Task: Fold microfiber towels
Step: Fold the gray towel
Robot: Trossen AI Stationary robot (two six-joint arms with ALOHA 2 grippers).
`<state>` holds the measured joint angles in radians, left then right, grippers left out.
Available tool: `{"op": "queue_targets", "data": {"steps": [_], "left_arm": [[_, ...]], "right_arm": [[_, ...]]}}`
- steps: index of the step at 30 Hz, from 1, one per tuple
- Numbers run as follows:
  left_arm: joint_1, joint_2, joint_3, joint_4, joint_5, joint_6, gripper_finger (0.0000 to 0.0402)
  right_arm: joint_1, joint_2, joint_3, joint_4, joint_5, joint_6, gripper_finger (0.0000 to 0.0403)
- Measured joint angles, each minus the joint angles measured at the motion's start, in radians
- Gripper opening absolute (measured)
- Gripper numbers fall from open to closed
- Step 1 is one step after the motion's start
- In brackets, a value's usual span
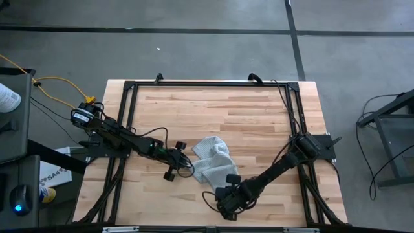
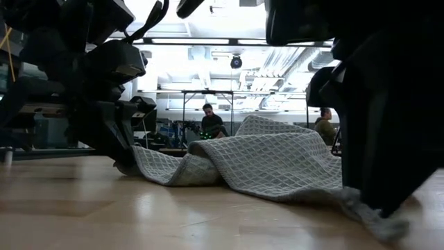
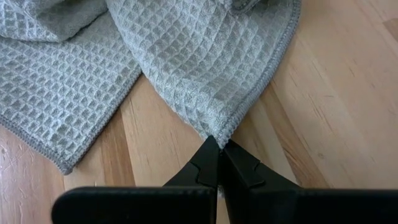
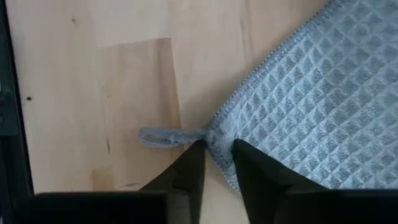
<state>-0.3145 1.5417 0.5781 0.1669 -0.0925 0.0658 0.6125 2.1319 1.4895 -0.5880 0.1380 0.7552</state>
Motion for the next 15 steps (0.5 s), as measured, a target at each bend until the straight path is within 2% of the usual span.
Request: {"op": "queue_targets", "data": {"steps": [6,11,15], "left_arm": [[0.0,0.0,0.0,-0.005,0.0,0.0,0.0001],[0.0,0.0,0.0,-0.006,0.0,0.001,0.0001],[0.0,0.0,0.0,-0.005,-0.001,0.005,0.0001]], "right_arm": [[-0.001,0.0,0.0,0.002,0.002,0.038,0.0009],[0.004,-0.003,-0.002,0.002,0.038,0.073,0.0006],[0.015,-0.003,-0.003,0.001,0.124,0.094,0.0005]]}}
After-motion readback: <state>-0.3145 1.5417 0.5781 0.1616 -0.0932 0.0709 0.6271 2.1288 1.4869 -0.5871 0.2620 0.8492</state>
